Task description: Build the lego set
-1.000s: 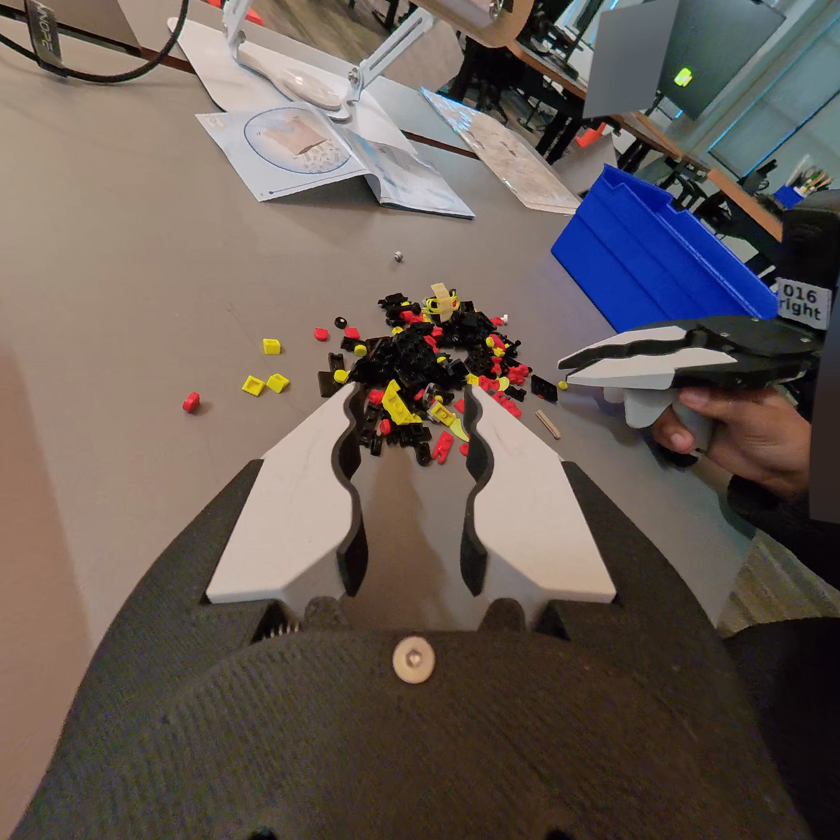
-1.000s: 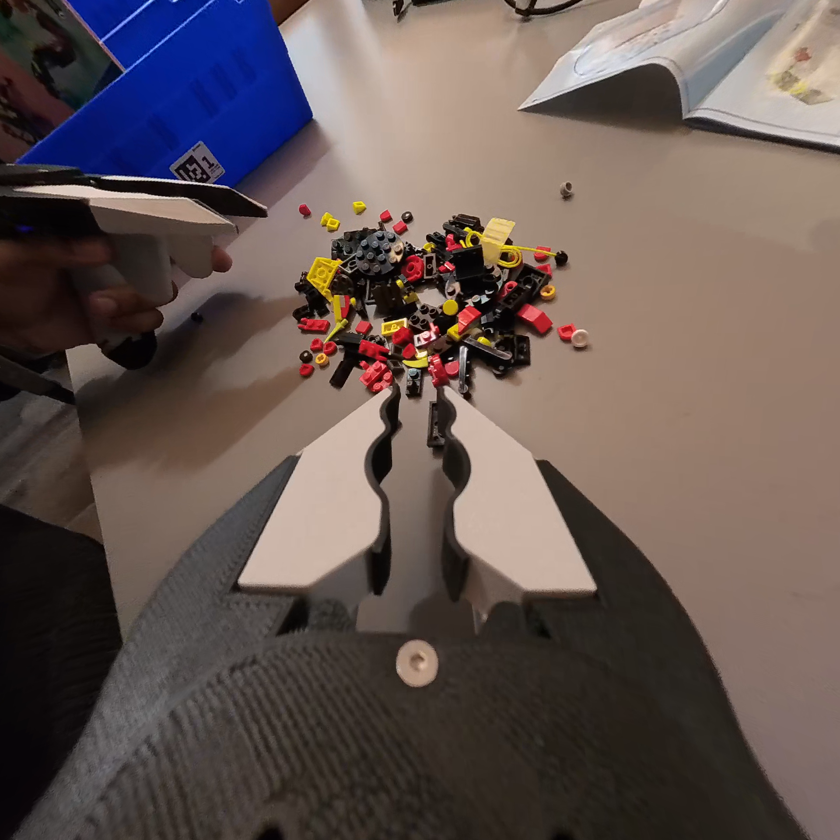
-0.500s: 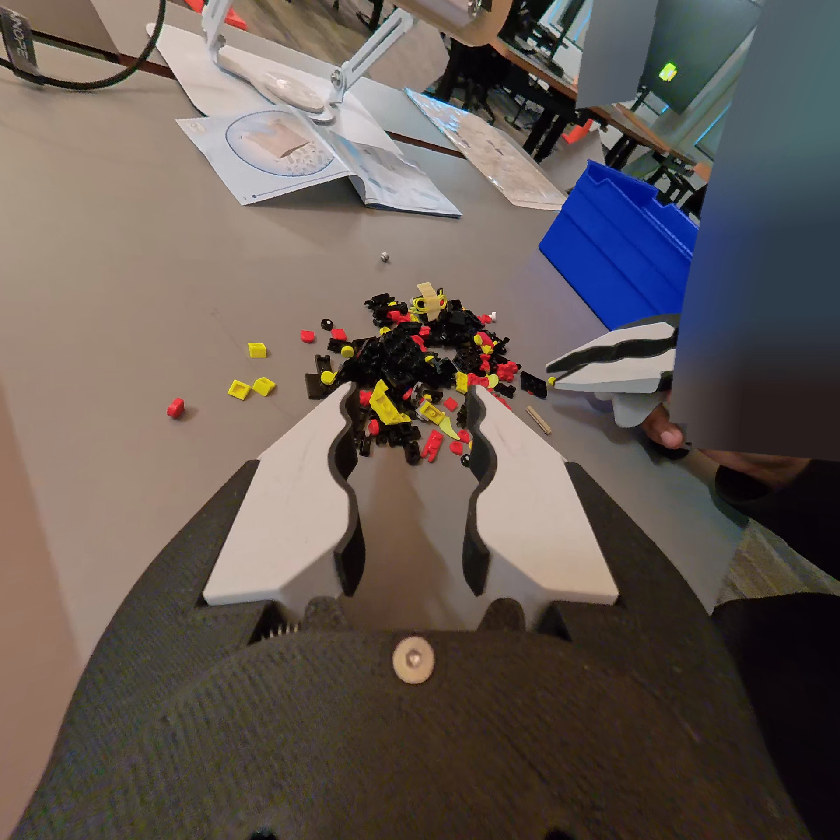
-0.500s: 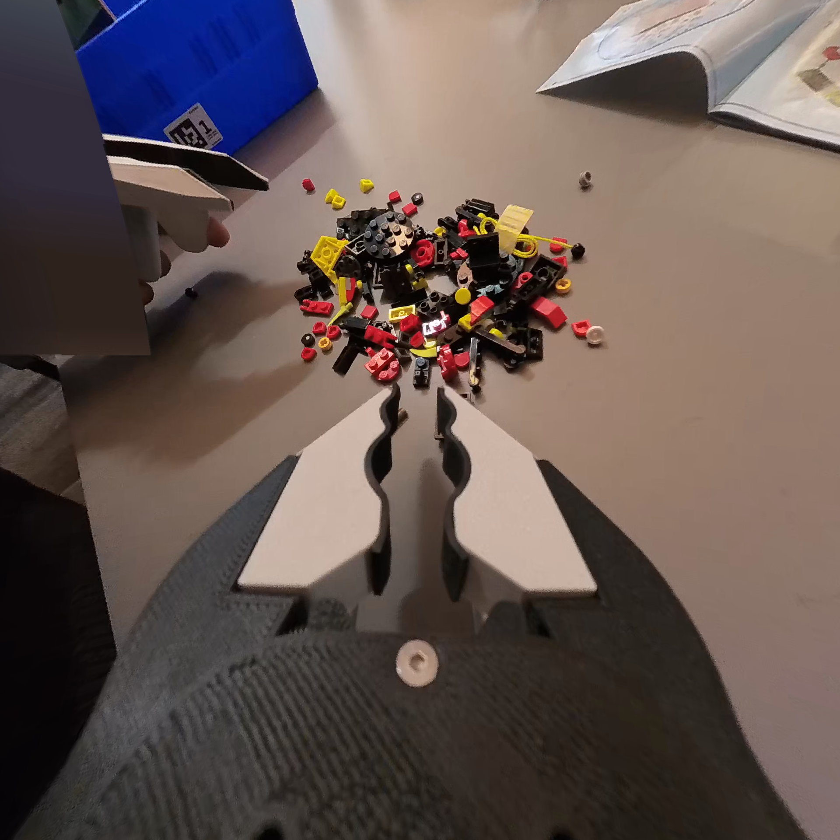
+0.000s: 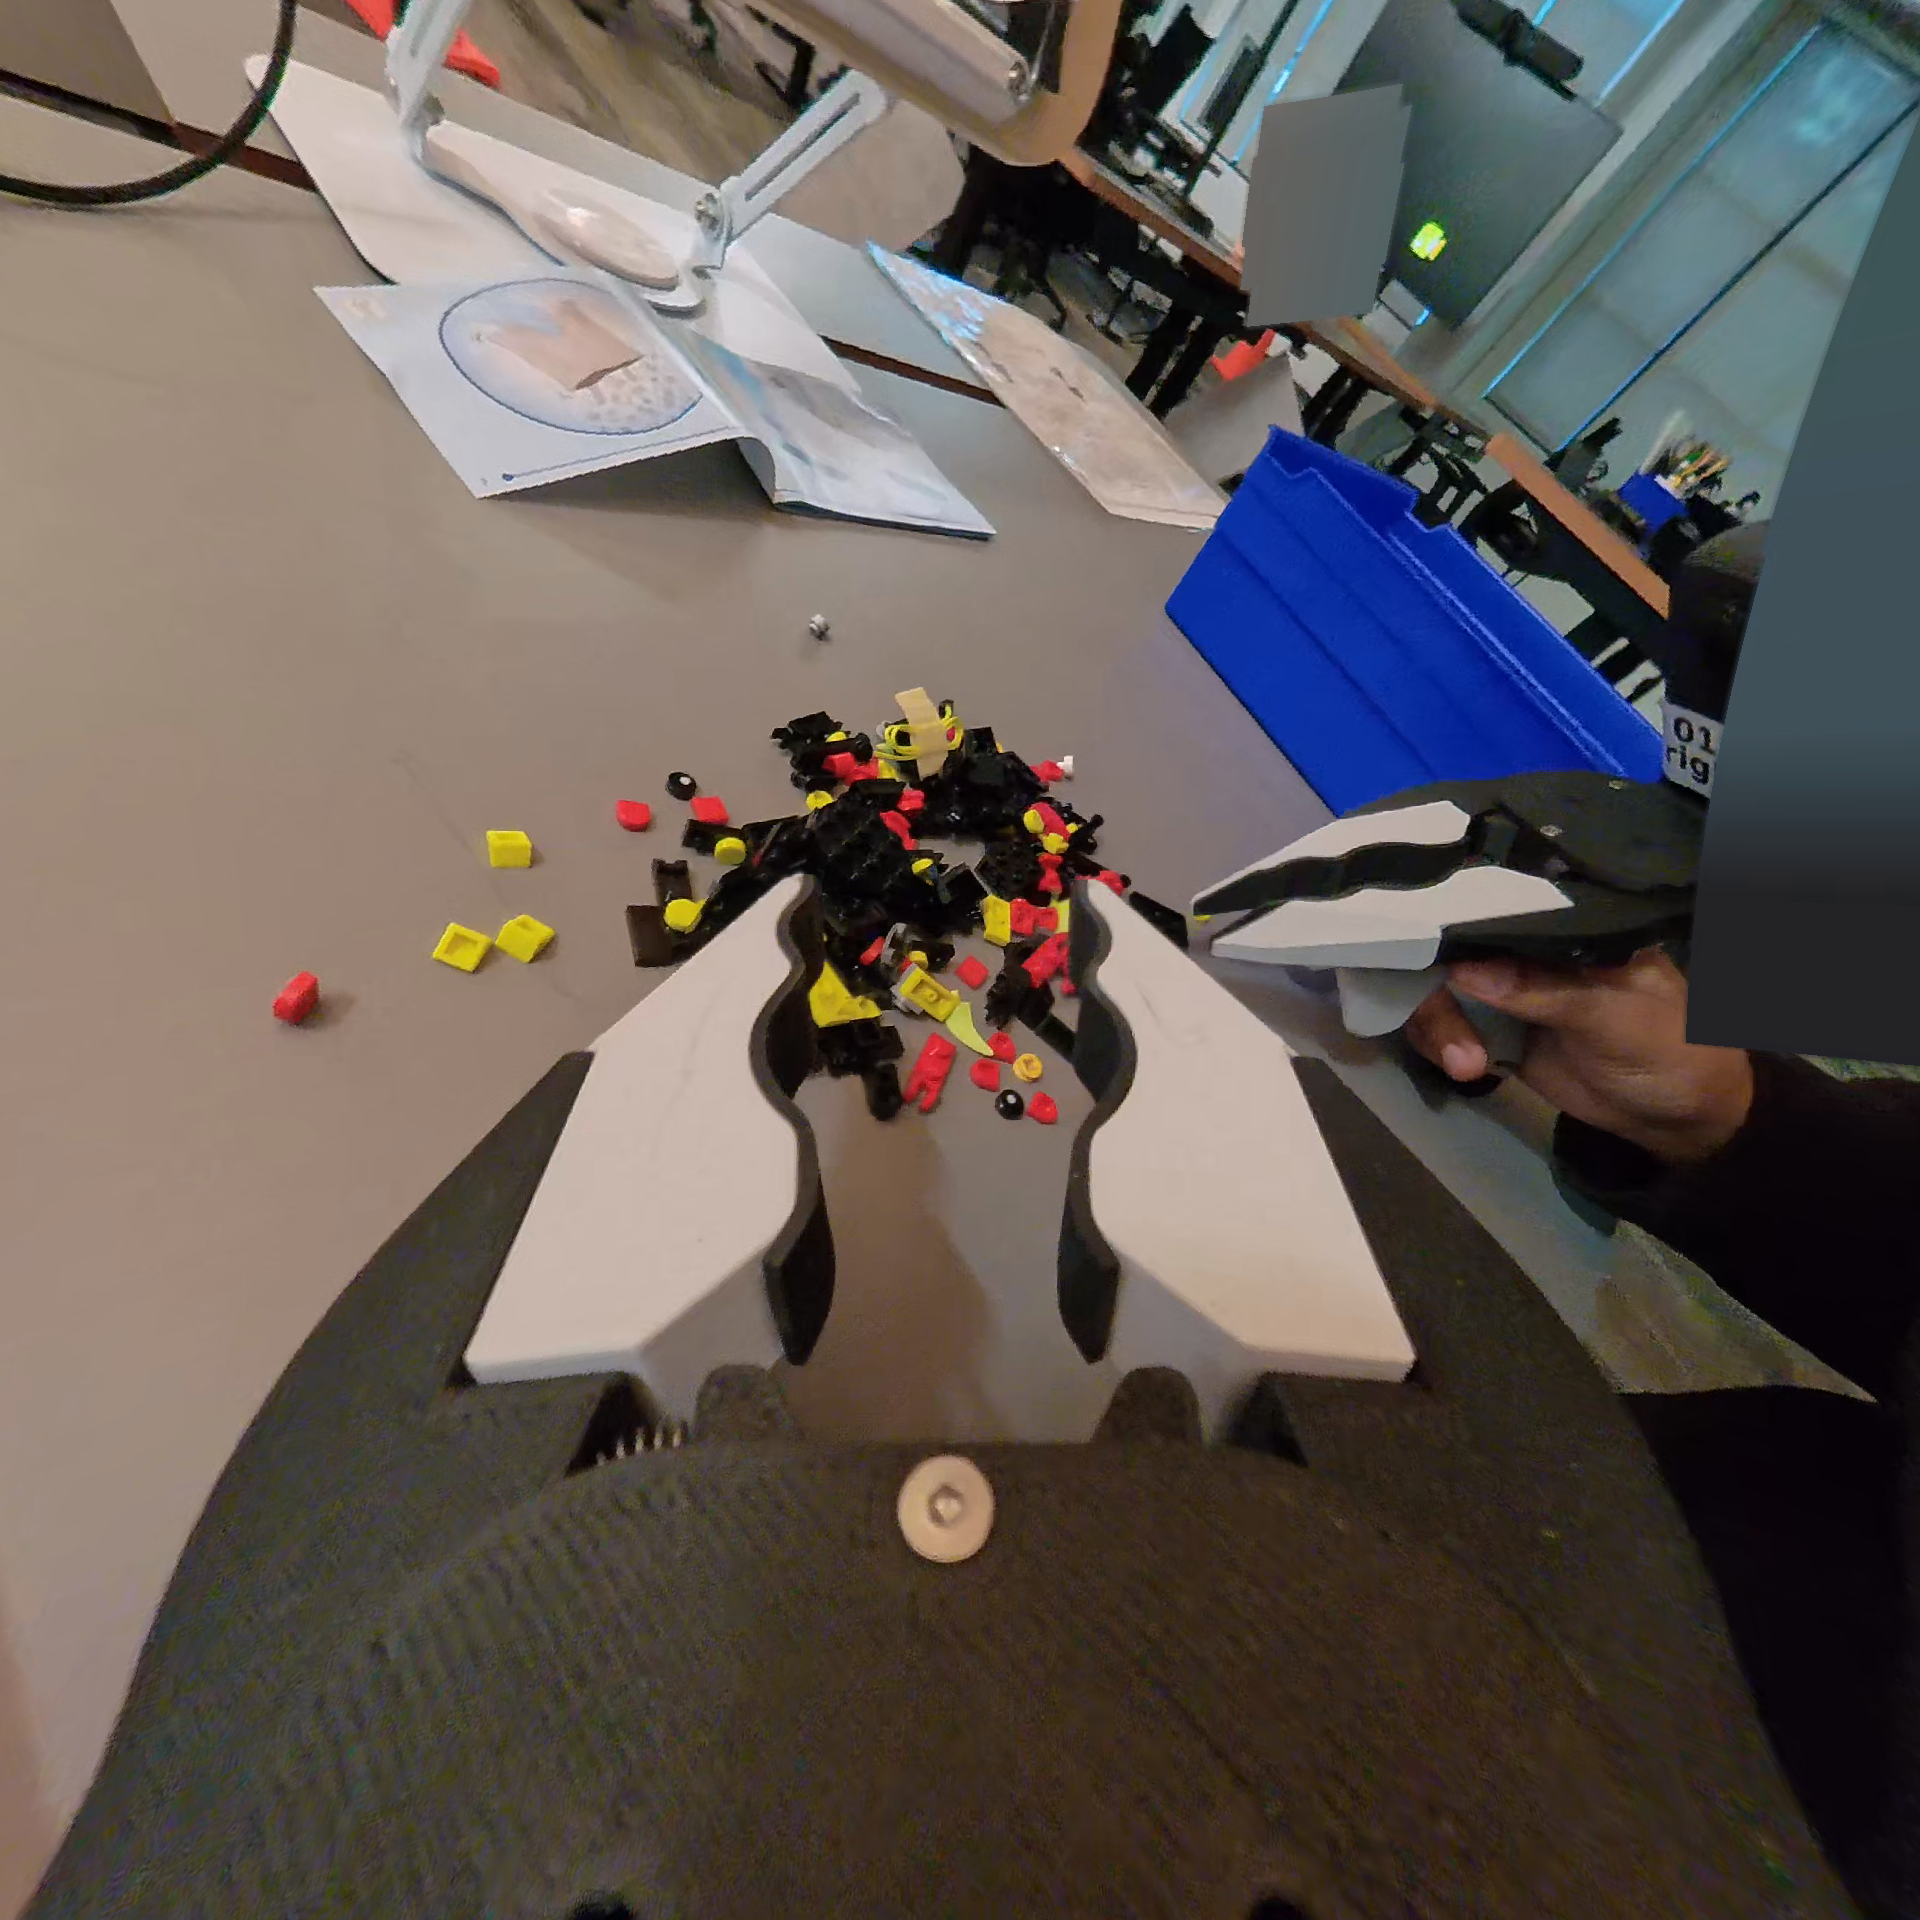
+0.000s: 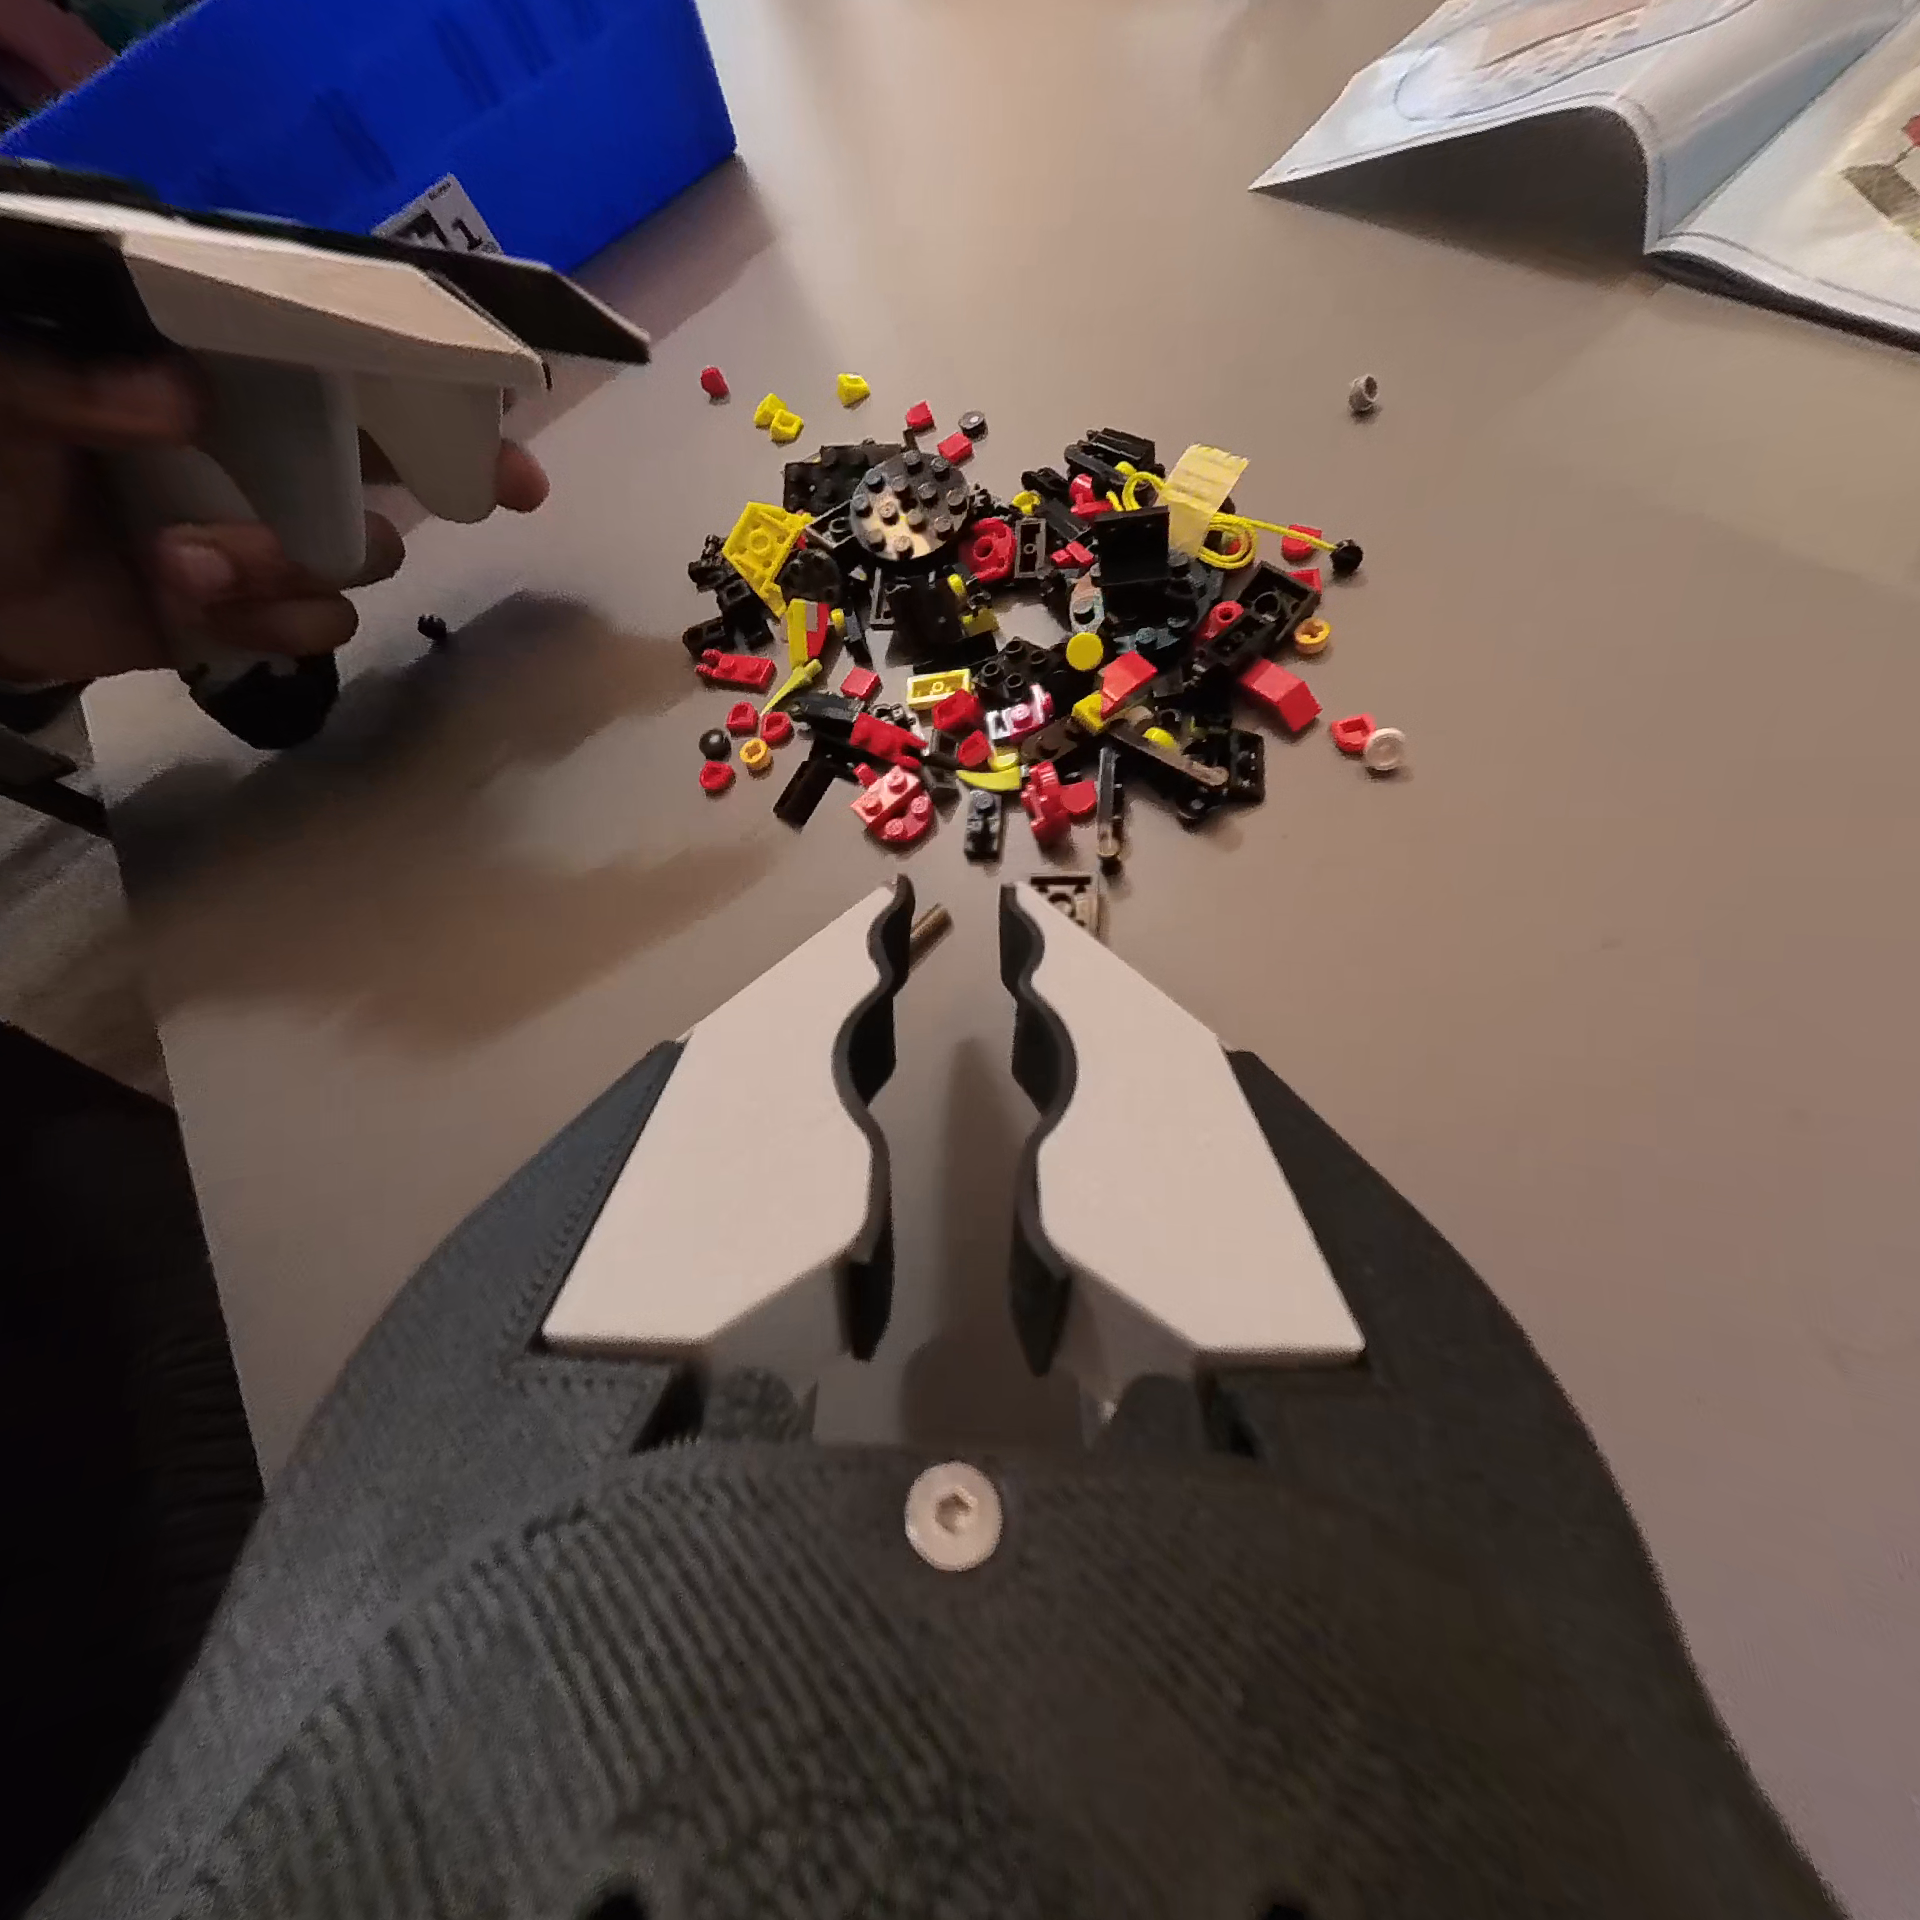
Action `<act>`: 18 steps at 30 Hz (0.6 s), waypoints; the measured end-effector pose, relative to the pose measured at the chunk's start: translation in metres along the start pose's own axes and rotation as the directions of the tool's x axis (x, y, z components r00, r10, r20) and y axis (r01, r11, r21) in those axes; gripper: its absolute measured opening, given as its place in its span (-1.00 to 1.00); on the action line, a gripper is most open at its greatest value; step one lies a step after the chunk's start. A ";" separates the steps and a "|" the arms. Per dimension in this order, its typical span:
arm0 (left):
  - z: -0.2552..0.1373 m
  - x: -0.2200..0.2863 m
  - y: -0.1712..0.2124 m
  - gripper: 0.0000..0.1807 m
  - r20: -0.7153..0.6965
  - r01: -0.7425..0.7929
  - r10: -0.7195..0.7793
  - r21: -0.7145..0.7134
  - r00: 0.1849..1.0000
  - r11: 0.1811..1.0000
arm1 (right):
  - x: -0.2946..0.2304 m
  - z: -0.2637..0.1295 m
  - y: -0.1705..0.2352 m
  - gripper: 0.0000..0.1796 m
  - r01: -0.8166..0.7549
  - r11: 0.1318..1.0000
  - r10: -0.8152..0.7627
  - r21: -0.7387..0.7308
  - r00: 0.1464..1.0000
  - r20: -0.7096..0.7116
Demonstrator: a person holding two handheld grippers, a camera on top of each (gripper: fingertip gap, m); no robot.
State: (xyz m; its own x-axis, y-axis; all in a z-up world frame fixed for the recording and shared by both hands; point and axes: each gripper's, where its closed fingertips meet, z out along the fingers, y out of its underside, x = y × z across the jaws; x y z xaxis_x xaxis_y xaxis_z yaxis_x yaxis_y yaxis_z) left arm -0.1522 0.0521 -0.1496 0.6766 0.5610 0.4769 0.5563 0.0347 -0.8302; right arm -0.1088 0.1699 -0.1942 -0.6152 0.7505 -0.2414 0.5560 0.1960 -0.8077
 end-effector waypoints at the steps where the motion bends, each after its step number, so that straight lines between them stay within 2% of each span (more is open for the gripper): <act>1: 0.001 0.003 -0.001 -0.51 -0.004 -0.009 0.009 0.001 1.000 1.000 | -0.001 0.000 0.001 -0.83 0.010 1.000 -0.010 -0.004 1.000 -0.003; 13: 0.005 0.028 0.006 -0.53 -0.007 -0.152 0.152 -0.023 0.988 0.988 | -0.016 -0.014 -0.010 -0.80 0.067 0.997 -0.066 0.050 0.998 -0.019; 18: 0.011 0.031 0.016 -0.38 0.008 -0.181 0.182 -0.086 0.983 0.980 | -0.035 -0.053 -0.023 -0.66 -0.016 0.991 0.013 0.135 1.000 0.025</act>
State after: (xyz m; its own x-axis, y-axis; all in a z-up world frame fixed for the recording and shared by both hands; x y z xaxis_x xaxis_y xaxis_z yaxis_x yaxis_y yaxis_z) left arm -0.1273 0.0795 -0.1512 0.7629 0.5644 0.3155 0.4643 -0.1387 -0.8747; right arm -0.0702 0.1727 -0.1388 -0.6216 0.7371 -0.2652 0.4856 0.0970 -0.8688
